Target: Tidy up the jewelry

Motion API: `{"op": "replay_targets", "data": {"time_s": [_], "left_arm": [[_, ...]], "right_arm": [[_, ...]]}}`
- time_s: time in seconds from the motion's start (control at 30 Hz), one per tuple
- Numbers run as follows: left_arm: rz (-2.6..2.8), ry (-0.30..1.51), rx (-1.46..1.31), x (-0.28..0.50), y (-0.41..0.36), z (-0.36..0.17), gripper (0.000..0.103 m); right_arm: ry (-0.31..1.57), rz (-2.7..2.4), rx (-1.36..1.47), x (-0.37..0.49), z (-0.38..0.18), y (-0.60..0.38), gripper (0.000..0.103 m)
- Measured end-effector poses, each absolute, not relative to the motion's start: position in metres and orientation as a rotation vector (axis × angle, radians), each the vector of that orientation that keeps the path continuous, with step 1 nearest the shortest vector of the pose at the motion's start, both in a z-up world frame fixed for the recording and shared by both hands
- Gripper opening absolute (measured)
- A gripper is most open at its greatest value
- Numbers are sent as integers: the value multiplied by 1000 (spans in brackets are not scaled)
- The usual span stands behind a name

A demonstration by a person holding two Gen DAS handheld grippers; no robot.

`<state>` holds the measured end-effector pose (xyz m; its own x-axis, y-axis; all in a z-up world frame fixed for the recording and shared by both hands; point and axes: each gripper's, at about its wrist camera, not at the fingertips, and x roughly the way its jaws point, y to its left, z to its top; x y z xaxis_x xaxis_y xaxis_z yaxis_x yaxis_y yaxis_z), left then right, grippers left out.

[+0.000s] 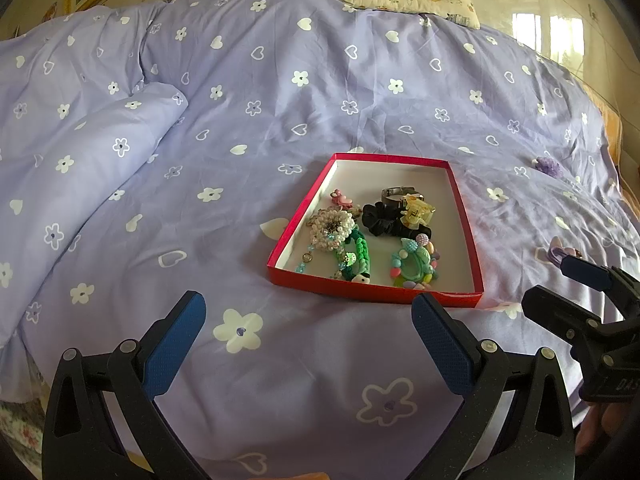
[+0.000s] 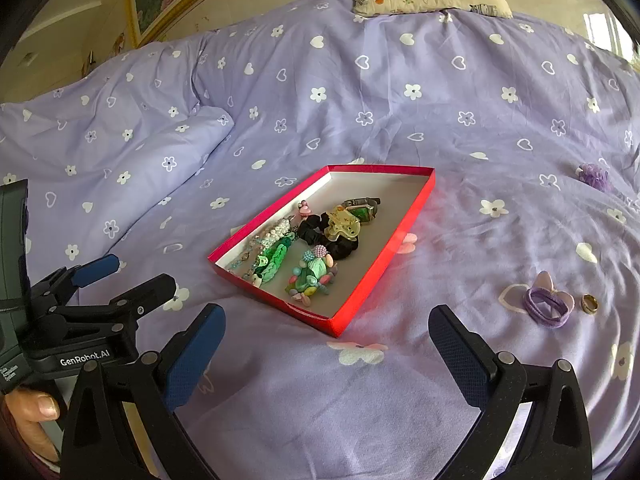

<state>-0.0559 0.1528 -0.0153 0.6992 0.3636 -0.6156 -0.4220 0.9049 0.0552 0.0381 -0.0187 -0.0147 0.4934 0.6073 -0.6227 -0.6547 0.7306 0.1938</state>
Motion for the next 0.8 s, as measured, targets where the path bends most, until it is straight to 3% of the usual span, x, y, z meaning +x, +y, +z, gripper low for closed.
{"op": "replay_targets", "data": {"time_s": [0.8], "left_arm": [[443, 656, -80, -56, 150, -12, 103]], "right_arm": [[722, 765, -69, 38, -13, -19, 102]]}}
